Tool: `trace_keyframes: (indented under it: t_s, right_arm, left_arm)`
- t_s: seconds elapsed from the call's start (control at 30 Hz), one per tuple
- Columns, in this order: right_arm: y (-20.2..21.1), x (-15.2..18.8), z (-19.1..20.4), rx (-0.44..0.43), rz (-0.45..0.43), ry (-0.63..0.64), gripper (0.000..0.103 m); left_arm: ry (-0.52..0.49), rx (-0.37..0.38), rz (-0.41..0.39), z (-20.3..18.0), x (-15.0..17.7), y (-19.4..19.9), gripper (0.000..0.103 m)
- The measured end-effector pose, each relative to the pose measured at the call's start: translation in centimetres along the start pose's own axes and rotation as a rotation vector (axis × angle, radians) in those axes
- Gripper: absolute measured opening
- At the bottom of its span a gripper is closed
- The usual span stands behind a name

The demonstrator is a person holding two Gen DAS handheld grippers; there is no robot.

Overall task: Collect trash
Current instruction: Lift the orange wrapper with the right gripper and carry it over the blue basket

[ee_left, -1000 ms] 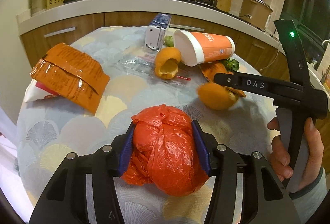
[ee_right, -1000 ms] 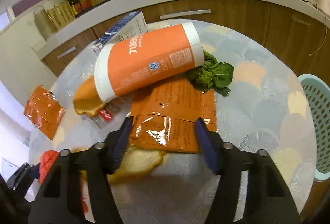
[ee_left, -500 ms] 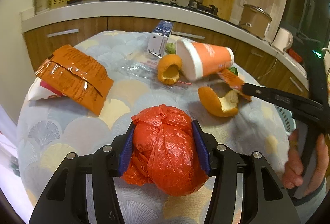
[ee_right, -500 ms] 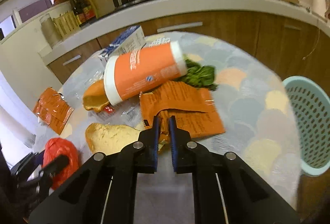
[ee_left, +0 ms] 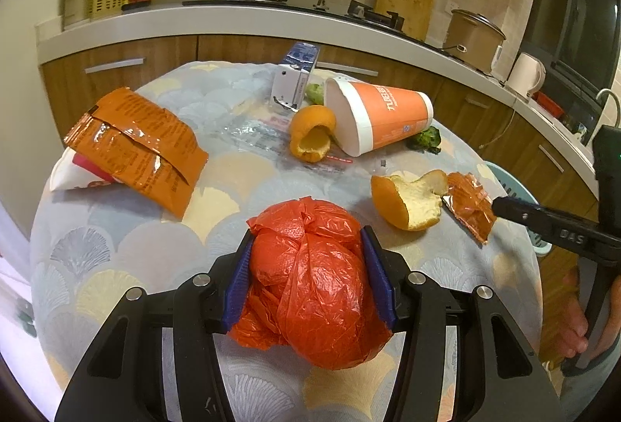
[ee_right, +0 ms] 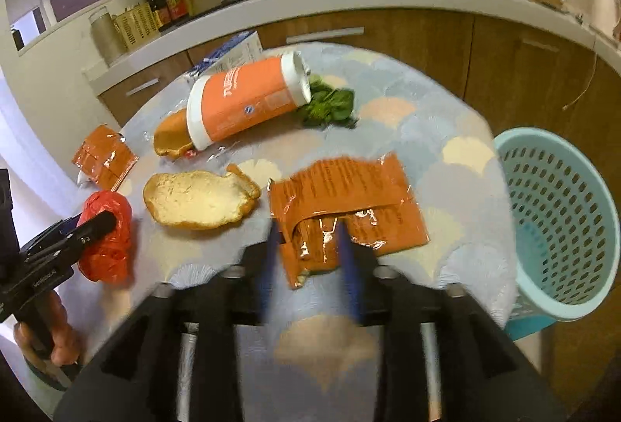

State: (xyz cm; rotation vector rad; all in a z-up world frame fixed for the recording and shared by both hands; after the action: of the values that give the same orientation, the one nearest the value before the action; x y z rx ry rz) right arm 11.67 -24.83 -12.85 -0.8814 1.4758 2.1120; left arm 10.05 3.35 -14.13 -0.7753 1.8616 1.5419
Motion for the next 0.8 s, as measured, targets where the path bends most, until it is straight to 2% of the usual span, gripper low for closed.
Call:
trace_keyframes:
  t_s: [0.03, 0.13, 0.23, 0.33, 0.43, 0.5, 0.57, 0.63, 0.67, 0.73, 0.8]
  right_arm:
    - [0.2, -0.3, -0.1, 0.02, -0.018, 0.003, 0.073]
    - [-1.2, -0.8, -0.1, 0.057, 0.012, 0.022, 0.074]
    - [-3.4, -0.9, -0.5, 0.105, 0.062, 0.029, 0.086]
    - [-4.9, -0.4, -0.4, 0.051, 0.135, 0.002, 0.086]
    - [-5.8, 0.3, -0.1, 0.165, 0.148, 0.064, 0.085]
    - [-5.5, 0.3, 0.2, 0.155, 0.132, 0.073, 0.07]
    - [-5.2, 0.0, 0.0, 0.171, 0.124, 0.075, 0.04]
    - [-5.1, -0.1, -0.4, 0.155, 0.123, 0.046, 0.033]
    - [-4.9, -0.1, -0.7, 0.153, 0.115, 0.032, 0.025]
    - [-4.3, -0.1, -1.0, 0.147, 0.097, 0.021, 0.016]
    - [-3.3, -0.3, -1.5, 0.136, 0.064, 0.003, 0.009]
  left_arm:
    - [0.0, 0.002, 0.001, 0.0, 0.0, 0.0, 0.051]
    - [0.002, 0.004, 0.005, 0.0, 0.0, -0.1, 0.051]
    - [0.003, 0.009, 0.009, 0.0, 0.0, -0.2, 0.051]
    - [0.003, 0.01, 0.017, 0.1, 0.1, -0.4, 0.051]
    - [-0.001, 0.003, 0.016, 0.0, 0.1, -0.4, 0.051]
    - [-0.007, -0.008, 0.007, -0.2, 0.0, -0.3, 0.051]
    - [-0.012, -0.019, -0.004, -0.3, -0.1, 0.0, 0.051]
    - [-0.006, -0.014, -0.018, -0.5, -0.3, 0.3, 0.051]
    - [0.0, -0.006, -0.029, -0.6, -0.4, 0.6, 0.051]
    - [0.005, -0.003, -0.05, -1.3, -1.1, 1.6, 0.051]
    - [-0.021, 0.013, -0.093, -2.9, -2.3, 3.0, 0.051]
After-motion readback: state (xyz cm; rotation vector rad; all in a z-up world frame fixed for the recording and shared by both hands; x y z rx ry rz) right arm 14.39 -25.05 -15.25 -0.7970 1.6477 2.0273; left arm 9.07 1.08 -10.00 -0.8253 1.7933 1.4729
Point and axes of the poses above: each gripper's, at about its wrist camera, not at the fingertips, and y roughly against the way its jaws point, z to its left, x to its underside, the point moved 6 cm from there along -y, roughly the way its jaws point, and after that the axes turned 3 degrees about -y, right-handed, at the moved point
